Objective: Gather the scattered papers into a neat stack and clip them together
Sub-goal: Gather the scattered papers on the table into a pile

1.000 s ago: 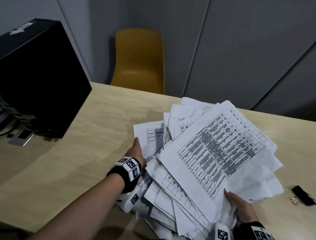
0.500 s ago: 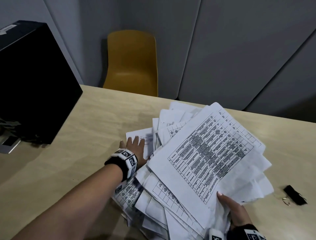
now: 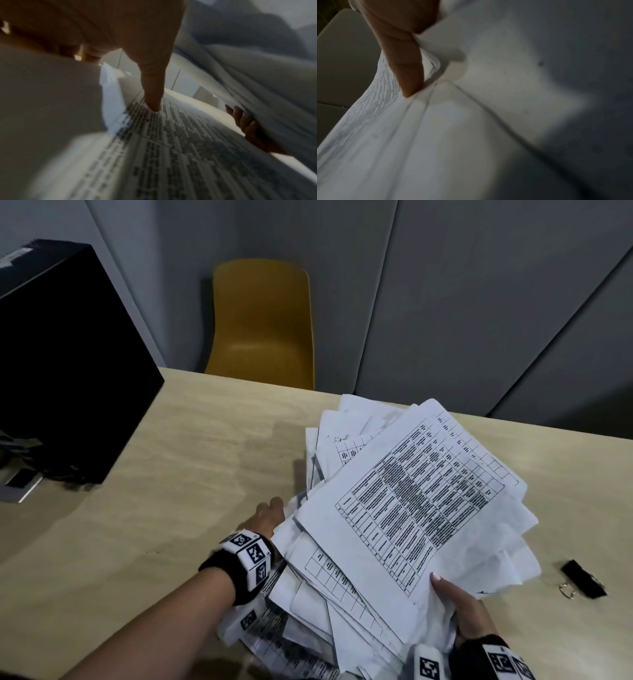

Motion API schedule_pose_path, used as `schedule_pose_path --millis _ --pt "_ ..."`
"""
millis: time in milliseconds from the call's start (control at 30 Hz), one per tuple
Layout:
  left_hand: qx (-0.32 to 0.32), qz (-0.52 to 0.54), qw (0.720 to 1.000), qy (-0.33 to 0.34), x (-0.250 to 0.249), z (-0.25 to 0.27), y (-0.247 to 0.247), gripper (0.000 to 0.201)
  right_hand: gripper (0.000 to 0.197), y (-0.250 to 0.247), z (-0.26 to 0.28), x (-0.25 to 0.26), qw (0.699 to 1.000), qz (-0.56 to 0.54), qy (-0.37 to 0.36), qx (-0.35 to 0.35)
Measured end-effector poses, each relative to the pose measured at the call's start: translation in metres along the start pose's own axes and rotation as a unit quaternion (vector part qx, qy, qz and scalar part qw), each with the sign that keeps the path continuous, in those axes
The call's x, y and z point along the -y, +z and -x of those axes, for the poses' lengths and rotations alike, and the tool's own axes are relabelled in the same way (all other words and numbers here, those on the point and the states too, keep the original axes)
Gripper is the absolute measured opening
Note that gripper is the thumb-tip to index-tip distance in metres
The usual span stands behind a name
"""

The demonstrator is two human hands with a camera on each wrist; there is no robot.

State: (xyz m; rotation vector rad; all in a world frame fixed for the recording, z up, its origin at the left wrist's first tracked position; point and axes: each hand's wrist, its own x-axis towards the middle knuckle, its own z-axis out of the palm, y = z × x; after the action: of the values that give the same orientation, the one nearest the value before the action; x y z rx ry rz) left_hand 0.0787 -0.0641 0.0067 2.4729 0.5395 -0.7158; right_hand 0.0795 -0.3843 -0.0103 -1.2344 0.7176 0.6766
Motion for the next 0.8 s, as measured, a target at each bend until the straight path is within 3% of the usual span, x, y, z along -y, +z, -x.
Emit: schedule_pose_path --millis 167,267,367,500,567,600,700,800 --pt "0.006 0.079 0.997 -0.025 -0.008 0.018 0.01 0.035 0.026 0.002 0.003 -0.001 0.999 0.001 -0.004 -0.035" --pt "0.013 0.224 0.974 0.005 0.004 0.023 0.008 0.007 0.022 0.001 0.004 0.001 0.999 -0.008 -0.003 -0.036" --pt "-0.004 0.271 0.963 0.01 0.022 0.028 -0.004 0.023 0.02 -0.001 0.008 0.004 0.998 -0.002 -0.015 -0.06" --pt "-0.089 0.337 0.937 -0.013 0.046 0.034 -0.026 0.038 0.039 -0.004 0.01 0.009 0.993 0.004 -0.049 -0.108" --pt "-0.148 0.364 0.919 -0.024 0.058 0.038 -0.039 0.038 0.022 -0.001 0.017 0.017 0.99 0.031 -0.051 -0.125" --pt "-0.18 0.374 0.909 -0.025 0.062 0.04 -0.046 0.038 0.023 0.002 0.023 0.02 0.989 0.043 -0.055 -0.132" --pt "-0.285 0.409 0.866 -0.039 0.072 0.051 -0.072 0.035 0.043 0.017 0.037 0.023 0.982 0.083 -0.061 -0.158" --pt "-0.399 0.412 0.818 -0.049 0.069 0.07 -0.096 0.031 0.031 0.007 0.015 0.015 0.968 0.144 -0.067 -0.193"
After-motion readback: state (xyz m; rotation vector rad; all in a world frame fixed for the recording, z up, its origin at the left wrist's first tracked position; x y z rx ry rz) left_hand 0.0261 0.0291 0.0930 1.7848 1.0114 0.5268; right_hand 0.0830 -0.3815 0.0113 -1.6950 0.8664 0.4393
